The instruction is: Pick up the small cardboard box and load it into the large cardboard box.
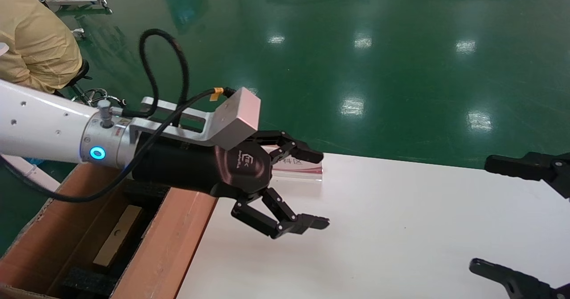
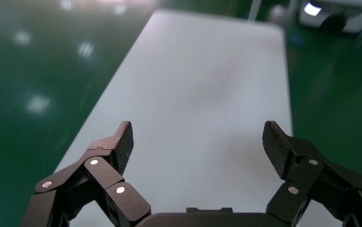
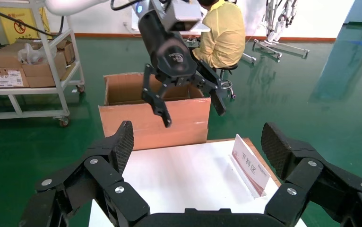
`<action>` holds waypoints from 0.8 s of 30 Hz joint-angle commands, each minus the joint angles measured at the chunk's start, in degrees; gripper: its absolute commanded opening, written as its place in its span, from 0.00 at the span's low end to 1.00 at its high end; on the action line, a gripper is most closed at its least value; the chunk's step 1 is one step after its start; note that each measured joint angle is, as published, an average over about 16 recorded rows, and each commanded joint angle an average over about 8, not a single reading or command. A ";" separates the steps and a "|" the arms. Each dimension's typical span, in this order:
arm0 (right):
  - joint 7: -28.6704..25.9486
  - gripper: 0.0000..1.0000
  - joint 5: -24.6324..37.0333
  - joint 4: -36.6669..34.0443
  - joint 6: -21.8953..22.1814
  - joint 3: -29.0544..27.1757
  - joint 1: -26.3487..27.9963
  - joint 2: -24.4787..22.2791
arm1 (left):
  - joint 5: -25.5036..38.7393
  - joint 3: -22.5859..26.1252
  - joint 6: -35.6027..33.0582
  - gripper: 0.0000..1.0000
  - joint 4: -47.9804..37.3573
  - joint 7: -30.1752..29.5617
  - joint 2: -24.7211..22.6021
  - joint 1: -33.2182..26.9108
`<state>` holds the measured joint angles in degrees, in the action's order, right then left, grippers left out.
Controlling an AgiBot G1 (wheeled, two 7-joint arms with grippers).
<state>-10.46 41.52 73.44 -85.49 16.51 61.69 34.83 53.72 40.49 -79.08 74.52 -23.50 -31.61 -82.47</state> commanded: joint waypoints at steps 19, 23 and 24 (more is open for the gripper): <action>-0.21 1.00 0.24 0.10 -0.14 -0.35 -0.09 0.13 | -10.54 -22.22 -5.84 1.00 -0.86 11.59 -3.04 18.95; -0.25 1.00 0.29 0.12 -0.17 -0.42 -0.11 0.16 | -10.63 -22.39 -5.90 1.00 -0.87 11.67 -3.06 19.09; -0.26 1.00 0.30 0.12 -0.18 -0.43 -0.11 0.17 | -10.66 -22.43 -5.91 1.00 -0.87 11.69 -3.07 19.13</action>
<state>-10.71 41.81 73.55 -85.67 16.09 61.59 34.99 43.06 18.06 -84.99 73.65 -11.80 -34.69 -63.35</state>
